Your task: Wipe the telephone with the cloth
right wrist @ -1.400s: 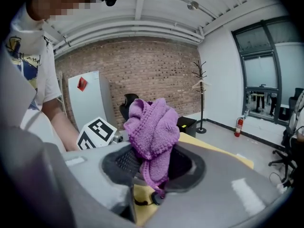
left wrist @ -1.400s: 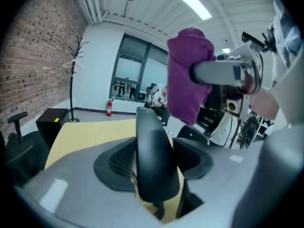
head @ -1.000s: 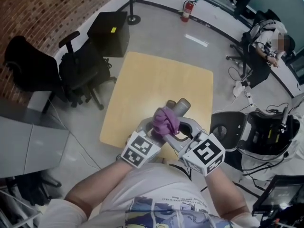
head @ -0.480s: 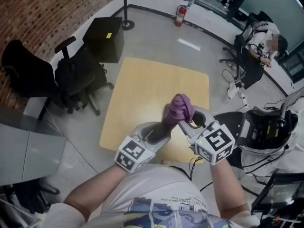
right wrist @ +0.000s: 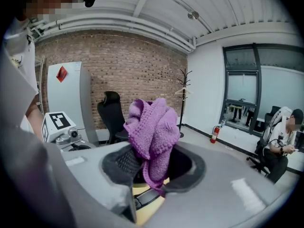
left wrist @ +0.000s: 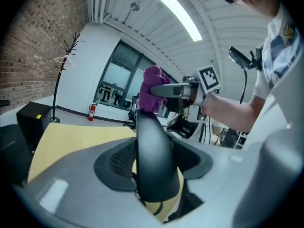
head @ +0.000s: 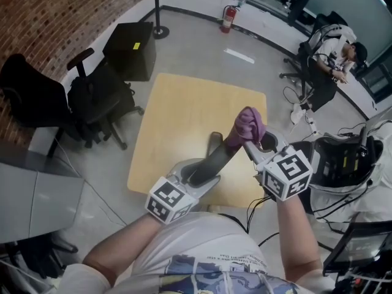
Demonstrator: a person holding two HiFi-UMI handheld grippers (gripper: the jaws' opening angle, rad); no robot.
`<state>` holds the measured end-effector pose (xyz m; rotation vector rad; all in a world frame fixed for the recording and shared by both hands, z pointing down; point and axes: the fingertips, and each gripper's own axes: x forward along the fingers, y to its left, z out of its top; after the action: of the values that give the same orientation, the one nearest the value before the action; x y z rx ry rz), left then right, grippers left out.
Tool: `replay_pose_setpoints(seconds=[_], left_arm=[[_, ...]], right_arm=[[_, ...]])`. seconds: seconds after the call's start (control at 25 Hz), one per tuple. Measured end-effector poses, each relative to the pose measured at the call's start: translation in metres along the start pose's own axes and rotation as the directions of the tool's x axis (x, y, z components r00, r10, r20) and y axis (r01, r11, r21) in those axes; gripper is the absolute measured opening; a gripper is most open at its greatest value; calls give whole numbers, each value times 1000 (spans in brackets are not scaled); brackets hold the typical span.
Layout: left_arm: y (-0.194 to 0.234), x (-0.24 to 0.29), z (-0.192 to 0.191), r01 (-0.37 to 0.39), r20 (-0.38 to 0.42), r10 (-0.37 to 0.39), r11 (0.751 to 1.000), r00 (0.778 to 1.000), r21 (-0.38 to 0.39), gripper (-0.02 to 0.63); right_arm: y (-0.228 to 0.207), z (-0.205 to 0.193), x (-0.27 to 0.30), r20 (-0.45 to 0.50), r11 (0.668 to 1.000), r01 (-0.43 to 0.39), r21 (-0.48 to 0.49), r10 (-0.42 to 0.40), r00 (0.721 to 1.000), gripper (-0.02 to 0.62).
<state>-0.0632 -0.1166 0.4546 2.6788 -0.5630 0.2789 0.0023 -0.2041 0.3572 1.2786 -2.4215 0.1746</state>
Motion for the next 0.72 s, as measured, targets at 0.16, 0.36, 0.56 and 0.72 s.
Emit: replay_pose_setpoints(seconds=[0.16, 0.36, 0.56, 0.72], left_arm=[[0, -2, 0, 5, 7, -5, 1000, 1000, -18, 250], [4, 1, 1, -18, -3, 18, 1000, 1000, -15, 250], [7, 9, 8, -50, -4, 50, 999, 999, -17, 250], [5, 15, 13, -71, -5, 71, 997, 997, 3, 250]], right_arm=[[-17, 3, -6, 18, 998, 59, 21, -60, 998, 121], [-7, 24, -21, 87, 998, 16, 52, -21, 996, 121], [65, 39, -30, 123, 978, -206, 11, 203, 971, 121], [106, 19, -27, 77, 946, -324, -14, 324, 943, 121]])
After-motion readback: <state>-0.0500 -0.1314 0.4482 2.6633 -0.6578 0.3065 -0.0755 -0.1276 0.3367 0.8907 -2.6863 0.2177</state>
